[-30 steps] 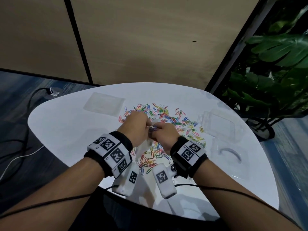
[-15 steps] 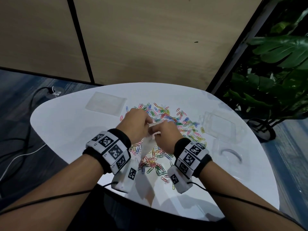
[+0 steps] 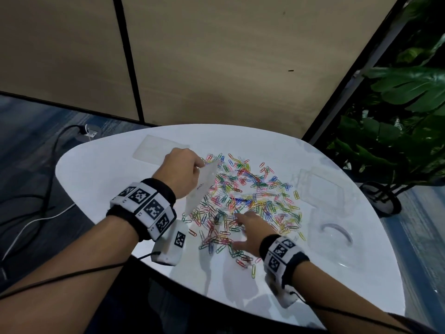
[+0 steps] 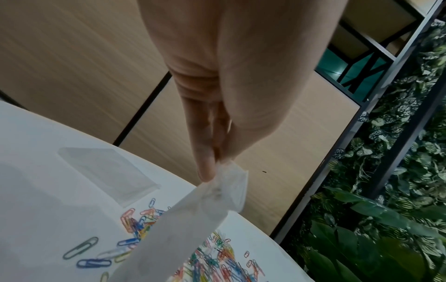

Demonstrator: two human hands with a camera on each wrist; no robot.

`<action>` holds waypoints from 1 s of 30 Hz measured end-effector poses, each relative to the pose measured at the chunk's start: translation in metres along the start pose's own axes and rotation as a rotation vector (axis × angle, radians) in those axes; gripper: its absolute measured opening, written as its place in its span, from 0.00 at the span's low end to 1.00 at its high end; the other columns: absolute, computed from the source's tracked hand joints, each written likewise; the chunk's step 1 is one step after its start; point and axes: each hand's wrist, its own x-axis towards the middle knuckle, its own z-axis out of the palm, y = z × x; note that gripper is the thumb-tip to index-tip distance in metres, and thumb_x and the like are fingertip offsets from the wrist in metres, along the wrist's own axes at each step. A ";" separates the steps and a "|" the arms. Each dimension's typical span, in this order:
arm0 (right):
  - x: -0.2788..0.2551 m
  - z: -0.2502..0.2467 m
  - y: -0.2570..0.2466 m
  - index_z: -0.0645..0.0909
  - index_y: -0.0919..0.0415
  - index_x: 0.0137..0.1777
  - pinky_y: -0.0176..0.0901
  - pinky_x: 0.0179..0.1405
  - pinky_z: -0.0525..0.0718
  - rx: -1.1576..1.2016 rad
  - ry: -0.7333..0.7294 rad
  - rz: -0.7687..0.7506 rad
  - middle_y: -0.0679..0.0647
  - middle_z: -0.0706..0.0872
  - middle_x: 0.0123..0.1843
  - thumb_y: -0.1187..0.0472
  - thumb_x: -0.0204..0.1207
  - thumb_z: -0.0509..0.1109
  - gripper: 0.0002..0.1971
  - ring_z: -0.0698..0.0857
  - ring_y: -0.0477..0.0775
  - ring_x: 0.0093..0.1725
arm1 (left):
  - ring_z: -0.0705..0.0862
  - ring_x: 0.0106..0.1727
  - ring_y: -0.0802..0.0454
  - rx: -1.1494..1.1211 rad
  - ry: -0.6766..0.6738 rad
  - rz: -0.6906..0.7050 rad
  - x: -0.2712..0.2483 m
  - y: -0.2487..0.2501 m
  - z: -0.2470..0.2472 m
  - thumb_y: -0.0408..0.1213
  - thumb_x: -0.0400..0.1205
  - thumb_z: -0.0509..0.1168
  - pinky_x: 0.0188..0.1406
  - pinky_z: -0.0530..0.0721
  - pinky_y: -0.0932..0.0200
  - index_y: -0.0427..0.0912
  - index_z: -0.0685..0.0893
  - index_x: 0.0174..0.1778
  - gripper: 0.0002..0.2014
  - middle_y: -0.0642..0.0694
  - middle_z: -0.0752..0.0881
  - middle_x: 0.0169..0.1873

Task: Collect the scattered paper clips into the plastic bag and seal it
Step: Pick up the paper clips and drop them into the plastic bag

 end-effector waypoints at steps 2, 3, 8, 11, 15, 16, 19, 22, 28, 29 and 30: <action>0.006 0.018 -0.004 0.60 0.49 0.82 0.57 0.70 0.78 -0.077 0.016 -0.009 0.57 0.67 0.79 0.47 0.75 0.73 0.38 0.72 0.62 0.75 | 0.89 0.56 0.40 0.012 -0.010 -0.011 0.000 -0.005 0.000 0.30 0.84 0.63 0.61 0.85 0.53 0.44 0.92 0.60 0.15 0.40 0.92 0.55; 0.009 0.026 -0.005 0.64 0.50 0.79 0.56 0.66 0.81 -0.135 0.045 -0.023 0.57 0.70 0.76 0.49 0.76 0.71 0.33 0.73 0.63 0.72 | 0.89 0.55 0.40 0.016 -0.022 -0.015 0.000 -0.007 0.000 0.30 0.84 0.63 0.60 0.85 0.54 0.44 0.93 0.59 0.15 0.40 0.92 0.55; 0.025 0.040 -0.006 0.83 0.60 0.55 0.47 0.45 0.84 -0.214 0.213 -0.107 0.58 0.82 0.56 0.71 0.76 0.67 0.11 0.83 0.59 0.53 | 0.88 0.56 0.39 0.037 -0.071 -0.026 0.002 -0.013 0.004 0.28 0.83 0.62 0.59 0.88 0.51 0.43 0.93 0.58 0.16 0.39 0.92 0.56; 0.027 0.030 0.000 0.88 0.61 0.49 0.41 0.44 0.83 -0.066 0.240 -0.066 0.57 0.85 0.50 0.70 0.77 0.69 0.08 0.85 0.57 0.46 | 0.88 0.58 0.39 0.058 -0.090 -0.023 0.003 -0.012 0.008 0.30 0.83 0.63 0.60 0.88 0.50 0.43 0.92 0.61 0.16 0.39 0.91 0.59; 0.022 0.000 0.015 0.93 0.58 0.44 0.28 0.39 0.81 0.350 0.262 0.125 0.49 0.89 0.39 0.64 0.73 0.77 0.04 0.84 0.45 0.36 | 0.89 0.56 0.40 0.068 -0.115 -0.016 0.002 -0.007 0.010 0.30 0.83 0.63 0.60 0.88 0.48 0.44 0.92 0.61 0.16 0.39 0.91 0.58; 0.021 -0.008 0.018 0.93 0.57 0.43 0.27 0.37 0.82 0.454 0.264 0.170 0.47 0.89 0.38 0.63 0.72 0.79 0.02 0.85 0.43 0.35 | 0.88 0.57 0.40 0.068 -0.117 -0.012 0.001 -0.006 0.011 0.30 0.83 0.64 0.61 0.88 0.48 0.43 0.91 0.62 0.16 0.40 0.90 0.59; 0.016 -0.031 0.021 0.92 0.57 0.39 0.42 0.46 0.91 0.851 0.255 0.227 0.53 0.93 0.39 0.66 0.69 0.81 0.03 0.92 0.53 0.42 | 0.88 0.59 0.41 0.053 -0.119 -0.001 0.001 -0.002 0.012 0.29 0.83 0.63 0.63 0.87 0.50 0.42 0.91 0.63 0.16 0.40 0.90 0.61; 0.006 -0.056 0.009 0.91 0.68 0.46 0.44 0.48 0.91 1.298 0.247 0.133 0.63 0.93 0.45 0.72 0.69 0.79 0.06 0.92 0.61 0.46 | 0.88 0.59 0.42 0.036 -0.125 0.005 0.001 0.001 0.014 0.29 0.83 0.63 0.62 0.87 0.53 0.41 0.91 0.63 0.16 0.41 0.90 0.60; -0.003 -0.080 -0.035 0.87 0.71 0.55 0.37 0.46 0.89 1.625 0.122 -0.065 0.59 0.93 0.47 0.73 0.74 0.74 0.10 0.92 0.52 0.46 | 0.89 0.56 0.41 0.004 -0.146 0.038 0.000 0.008 0.019 0.29 0.83 0.63 0.61 0.87 0.51 0.41 0.91 0.61 0.15 0.39 0.92 0.54; -0.002 -0.078 -0.041 0.87 0.72 0.55 0.38 0.48 0.89 1.607 0.130 -0.085 0.60 0.93 0.48 0.73 0.74 0.74 0.10 0.92 0.53 0.46 | 0.90 0.54 0.41 0.003 -0.154 0.049 0.000 0.009 0.020 0.30 0.83 0.63 0.59 0.87 0.51 0.42 0.92 0.60 0.15 0.39 0.92 0.51; -0.001 -0.077 -0.047 0.88 0.71 0.54 0.41 0.50 0.90 1.574 0.152 -0.093 0.61 0.92 0.48 0.72 0.74 0.75 0.09 0.92 0.54 0.46 | 0.90 0.52 0.41 0.001 -0.165 0.061 0.000 0.010 0.021 0.30 0.82 0.63 0.57 0.88 0.50 0.43 0.93 0.57 0.15 0.40 0.92 0.48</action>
